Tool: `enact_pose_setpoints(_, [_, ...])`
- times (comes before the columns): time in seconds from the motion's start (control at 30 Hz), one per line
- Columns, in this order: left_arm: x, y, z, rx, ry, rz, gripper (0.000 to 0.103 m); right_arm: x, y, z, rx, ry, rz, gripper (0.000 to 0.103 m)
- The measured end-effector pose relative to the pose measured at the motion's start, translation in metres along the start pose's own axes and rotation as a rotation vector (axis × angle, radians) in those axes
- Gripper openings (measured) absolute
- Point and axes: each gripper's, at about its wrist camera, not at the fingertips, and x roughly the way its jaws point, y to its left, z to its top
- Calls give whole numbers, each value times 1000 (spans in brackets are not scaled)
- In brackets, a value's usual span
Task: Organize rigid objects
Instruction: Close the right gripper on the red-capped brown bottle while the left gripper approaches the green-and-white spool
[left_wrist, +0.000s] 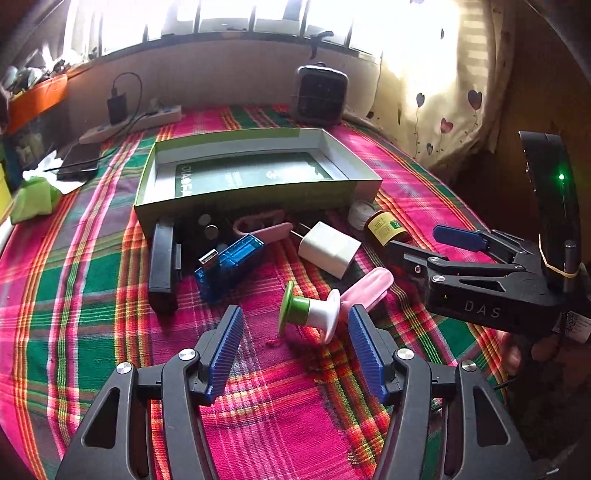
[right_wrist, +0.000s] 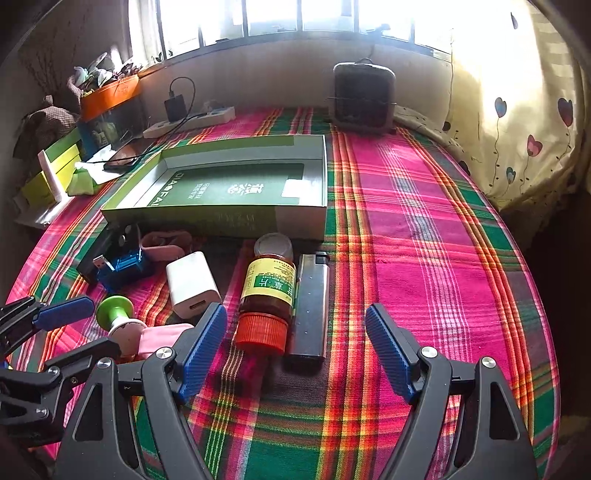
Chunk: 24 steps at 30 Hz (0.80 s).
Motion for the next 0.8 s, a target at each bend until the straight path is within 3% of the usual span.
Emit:
enact_pose_setpoints(0.27, [10,6,3,-15,20,-1,58,5,1,4,-13,7,-3,77])
enact_pose_setpoints(0.6, [17,10,6,-28,33,-14,55,13,2,5,-17,30,6,55])
enact_pose_setpoints(0.8, [19,10,8,-26,31,-40,47,12,1,5,-12,29,12,53])
